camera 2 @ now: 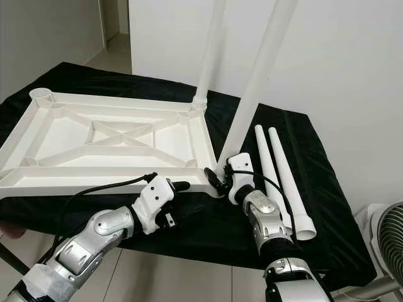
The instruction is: Building children table
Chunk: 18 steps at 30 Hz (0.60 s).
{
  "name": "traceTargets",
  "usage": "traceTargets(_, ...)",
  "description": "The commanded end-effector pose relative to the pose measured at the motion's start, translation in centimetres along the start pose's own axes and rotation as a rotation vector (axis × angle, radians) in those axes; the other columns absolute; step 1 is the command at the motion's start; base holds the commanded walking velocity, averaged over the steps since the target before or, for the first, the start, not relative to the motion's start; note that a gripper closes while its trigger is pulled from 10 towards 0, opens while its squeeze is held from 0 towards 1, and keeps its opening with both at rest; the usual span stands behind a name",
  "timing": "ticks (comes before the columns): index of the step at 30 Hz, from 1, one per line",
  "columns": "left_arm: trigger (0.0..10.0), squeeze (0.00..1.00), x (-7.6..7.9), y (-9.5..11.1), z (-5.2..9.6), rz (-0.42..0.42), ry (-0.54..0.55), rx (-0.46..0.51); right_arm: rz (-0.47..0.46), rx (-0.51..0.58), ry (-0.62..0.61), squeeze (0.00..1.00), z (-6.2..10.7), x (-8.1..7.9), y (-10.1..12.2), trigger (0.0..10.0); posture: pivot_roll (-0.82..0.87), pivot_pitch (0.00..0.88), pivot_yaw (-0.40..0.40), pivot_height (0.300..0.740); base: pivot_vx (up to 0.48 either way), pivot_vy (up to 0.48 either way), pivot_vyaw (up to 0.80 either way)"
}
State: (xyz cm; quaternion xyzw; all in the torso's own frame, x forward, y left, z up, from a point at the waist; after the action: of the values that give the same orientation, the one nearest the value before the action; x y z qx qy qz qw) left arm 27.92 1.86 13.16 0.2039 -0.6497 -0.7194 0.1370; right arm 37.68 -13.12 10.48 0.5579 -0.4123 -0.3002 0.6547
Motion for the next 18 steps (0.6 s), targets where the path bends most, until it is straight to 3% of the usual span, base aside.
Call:
traceTargets(1, 10.0, 0.00, 1.3, 0.0, -0.1, -0.007, -0.120, -0.009, -0.029, -0.068, -0.015, 0.00, 0.4, -0.2, -1.7, 10.0, 0.01, 0.000, -0.125, 0.740, 0.000, 0.000, 0.00)
traceTargets(3, 10.0, 0.00, 1.3, 0.0, -0.1, -0.007, -0.121, -0.008, -0.032, -0.070, -0.032, 0.00, 0.4, 0.0, -1.7, 10.0, 0.01, 0.000, -0.126, 0.740, 0.000, 0.000, 0.00)
traceTargets(6, 10.0, 0.00, 1.2, 0.1, -0.1, -0.011, -0.118, -0.008, -0.032, -0.124, -0.210, 0.00, 0.3, 0.6, -2.2, 10.0, 0.00, 0.000, -0.123, 0.740, 0.000, 0.000, 0.00)
traceTargets(8, 10.0, 0.00, 1.2, 0.1, -0.1, -0.011, -0.118, -0.008, -0.032, -0.124, -0.210, 0.00, 0.3, 0.6, -2.2, 10.0, 0.00, 0.000, -0.123, 0.740, 0.000, 0.000, 0.00)
traceTargets(14, 10.0, 0.00, 0.6, 0.4, -0.2, -0.025, -0.088, 0.005, -0.149, -0.101, -0.421, 0.00, 0.1, 0.1, -1.6, 10.0, 0.00, 0.000, -0.124, 0.740, 0.000, 0.000, 0.00)
traceTargets(18, 10.0, 0.00, 0.1, 0.6, -0.3, -0.026, -0.065, 0.012, -0.163, -0.086, -0.476, 0.00, 0.1, -0.1, -1.2, 10.0, 0.00, 0.000, -0.126, 0.740, 0.000, 0.000, 0.00)
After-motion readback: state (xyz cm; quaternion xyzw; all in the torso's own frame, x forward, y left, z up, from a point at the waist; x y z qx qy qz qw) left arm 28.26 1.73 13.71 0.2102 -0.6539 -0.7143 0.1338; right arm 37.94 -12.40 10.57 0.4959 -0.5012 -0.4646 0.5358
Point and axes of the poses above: a point about 5 cm out from each wrist's last joint towards the gripper, its own z axis pointing back from the gripper into the wrist, its own y axis along the axis of the wrist's last joint, x = y × z, the point moved 4 cm from there along -z, pointing out of the wrist towards the gripper, and after that the axes turned 6 degrees about z, right-handed, at the moved point
